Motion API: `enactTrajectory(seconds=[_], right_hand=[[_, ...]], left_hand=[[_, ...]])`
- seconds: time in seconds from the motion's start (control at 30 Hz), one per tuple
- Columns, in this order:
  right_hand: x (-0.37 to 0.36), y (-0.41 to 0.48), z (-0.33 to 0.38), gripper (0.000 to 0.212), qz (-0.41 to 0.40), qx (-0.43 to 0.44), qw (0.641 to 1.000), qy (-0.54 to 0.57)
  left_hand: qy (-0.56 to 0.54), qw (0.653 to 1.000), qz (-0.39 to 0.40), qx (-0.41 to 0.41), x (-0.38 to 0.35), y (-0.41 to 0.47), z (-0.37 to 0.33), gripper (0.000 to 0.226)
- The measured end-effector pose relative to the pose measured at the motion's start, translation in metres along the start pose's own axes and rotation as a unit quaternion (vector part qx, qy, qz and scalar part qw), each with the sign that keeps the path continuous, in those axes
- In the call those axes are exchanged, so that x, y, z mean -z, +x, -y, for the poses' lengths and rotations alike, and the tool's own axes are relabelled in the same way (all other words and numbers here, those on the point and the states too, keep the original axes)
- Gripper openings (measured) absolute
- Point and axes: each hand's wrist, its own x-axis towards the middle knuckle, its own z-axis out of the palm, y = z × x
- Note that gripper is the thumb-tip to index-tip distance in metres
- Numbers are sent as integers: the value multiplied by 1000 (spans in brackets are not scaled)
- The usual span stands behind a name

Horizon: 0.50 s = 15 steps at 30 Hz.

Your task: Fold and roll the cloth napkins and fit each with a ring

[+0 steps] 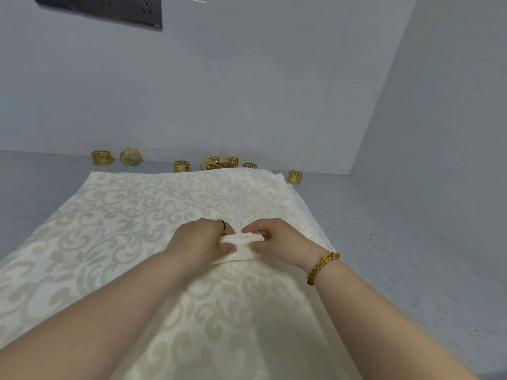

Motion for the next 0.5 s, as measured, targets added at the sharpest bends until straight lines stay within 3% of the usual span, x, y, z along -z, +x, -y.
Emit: enactTrajectory(seconds=[0.1, 0.17, 0.2, 0.33, 0.5], right_hand=[[29, 19, -14, 28, -108, -34, 987, 113], [52, 36, -34, 27, -201, -67, 975, 71], [63, 47, -47, 28, -226, -93, 969, 28], [93, 89, -98, 37, -224, -178, 954, -84], [103, 147, -137, 43, -240, -176, 941, -162]], left_hand=[[-79, 996, 23, 40, 0, 25, 14, 18], [-155, 985, 23, 67, 0, 36, 23, 2], [-189, 979, 16, 79, -3, 42, 27, 9], [-288, 948, -33, 131, -19, 53, 43, 11], [-378, 906, -75, 176, -24, 61, 50, 23]])
